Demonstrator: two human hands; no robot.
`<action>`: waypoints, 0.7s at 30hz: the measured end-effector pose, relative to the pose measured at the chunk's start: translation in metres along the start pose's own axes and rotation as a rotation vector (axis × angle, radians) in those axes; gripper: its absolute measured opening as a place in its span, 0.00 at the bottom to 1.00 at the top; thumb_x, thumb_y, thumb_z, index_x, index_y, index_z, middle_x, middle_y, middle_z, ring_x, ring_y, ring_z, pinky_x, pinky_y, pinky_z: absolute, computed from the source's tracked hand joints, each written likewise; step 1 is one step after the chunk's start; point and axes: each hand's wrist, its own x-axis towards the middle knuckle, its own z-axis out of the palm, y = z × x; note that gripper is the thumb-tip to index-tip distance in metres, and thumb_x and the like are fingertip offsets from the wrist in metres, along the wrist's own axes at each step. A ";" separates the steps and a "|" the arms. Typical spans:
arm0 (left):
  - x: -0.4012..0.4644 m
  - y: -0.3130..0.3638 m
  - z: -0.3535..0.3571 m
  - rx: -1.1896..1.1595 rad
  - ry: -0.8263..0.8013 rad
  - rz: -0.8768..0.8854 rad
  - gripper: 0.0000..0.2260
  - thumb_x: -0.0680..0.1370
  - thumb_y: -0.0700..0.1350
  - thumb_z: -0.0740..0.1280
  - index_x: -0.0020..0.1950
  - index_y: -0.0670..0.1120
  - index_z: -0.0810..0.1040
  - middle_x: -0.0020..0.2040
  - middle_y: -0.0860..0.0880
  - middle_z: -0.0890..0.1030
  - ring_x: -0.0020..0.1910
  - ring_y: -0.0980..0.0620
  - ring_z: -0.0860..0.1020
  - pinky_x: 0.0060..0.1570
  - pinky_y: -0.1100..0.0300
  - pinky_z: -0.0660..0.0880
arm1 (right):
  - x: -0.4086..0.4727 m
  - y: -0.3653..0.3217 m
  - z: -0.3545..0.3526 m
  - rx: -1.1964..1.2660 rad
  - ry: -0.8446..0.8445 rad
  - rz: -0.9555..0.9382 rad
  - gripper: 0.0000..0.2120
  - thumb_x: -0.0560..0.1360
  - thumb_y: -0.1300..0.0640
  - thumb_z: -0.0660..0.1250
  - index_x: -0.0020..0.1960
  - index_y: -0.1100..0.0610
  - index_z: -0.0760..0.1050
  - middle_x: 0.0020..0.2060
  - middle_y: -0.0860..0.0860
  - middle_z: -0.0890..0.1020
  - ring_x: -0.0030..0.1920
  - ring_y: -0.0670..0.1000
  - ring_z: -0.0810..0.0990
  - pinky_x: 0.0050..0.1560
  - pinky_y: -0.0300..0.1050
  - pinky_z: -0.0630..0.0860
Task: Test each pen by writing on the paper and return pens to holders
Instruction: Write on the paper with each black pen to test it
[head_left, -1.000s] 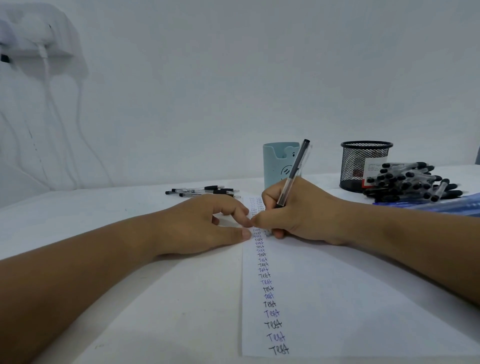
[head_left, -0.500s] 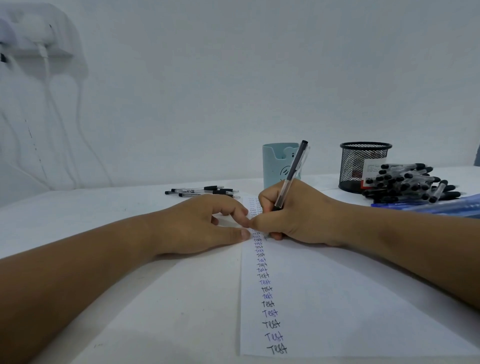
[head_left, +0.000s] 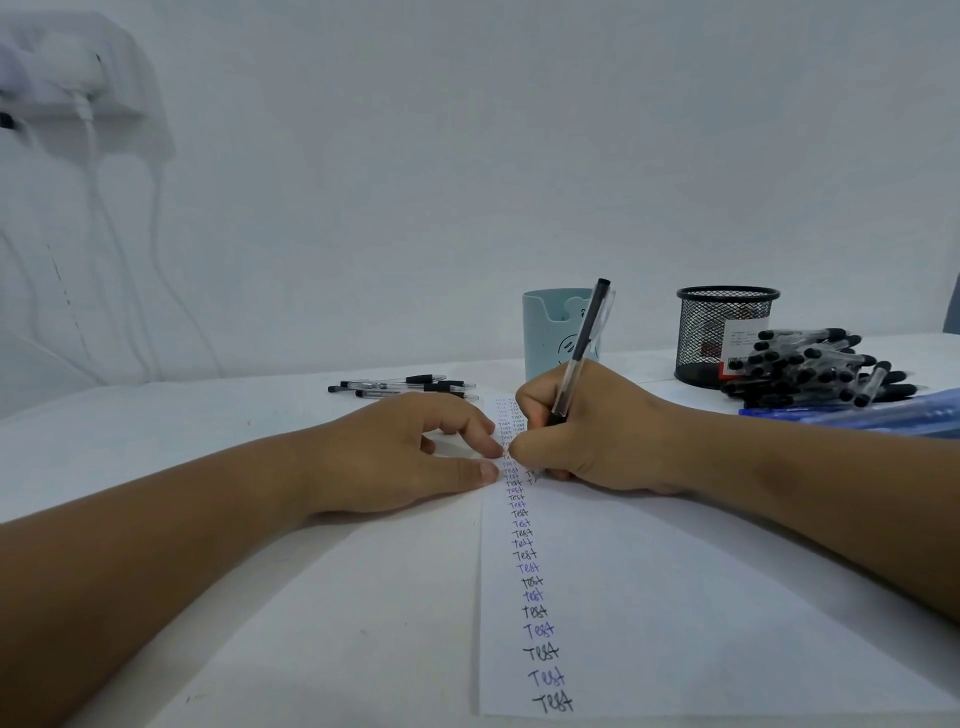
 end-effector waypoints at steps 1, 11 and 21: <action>0.000 0.000 0.000 0.000 0.000 -0.001 0.04 0.76 0.54 0.72 0.50 0.60 0.83 0.61 0.69 0.77 0.65 0.67 0.71 0.60 0.68 0.68 | 0.000 0.000 0.000 -0.007 0.002 -0.005 0.15 0.71 0.66 0.69 0.29 0.58 0.67 0.25 0.54 0.74 0.26 0.47 0.70 0.28 0.36 0.66; 0.000 0.001 0.000 0.004 0.004 0.000 0.04 0.77 0.54 0.72 0.51 0.60 0.83 0.61 0.69 0.78 0.65 0.67 0.71 0.60 0.68 0.69 | 0.001 0.004 -0.002 -0.032 0.009 -0.023 0.15 0.70 0.65 0.69 0.29 0.58 0.67 0.25 0.54 0.74 0.27 0.49 0.71 0.31 0.40 0.67; -0.001 0.001 0.000 -0.006 0.002 0.000 0.04 0.76 0.54 0.72 0.50 0.61 0.83 0.61 0.69 0.77 0.65 0.67 0.72 0.58 0.69 0.68 | 0.002 0.005 -0.002 -0.036 0.009 -0.027 0.16 0.71 0.65 0.69 0.29 0.57 0.66 0.25 0.54 0.73 0.28 0.49 0.70 0.31 0.41 0.67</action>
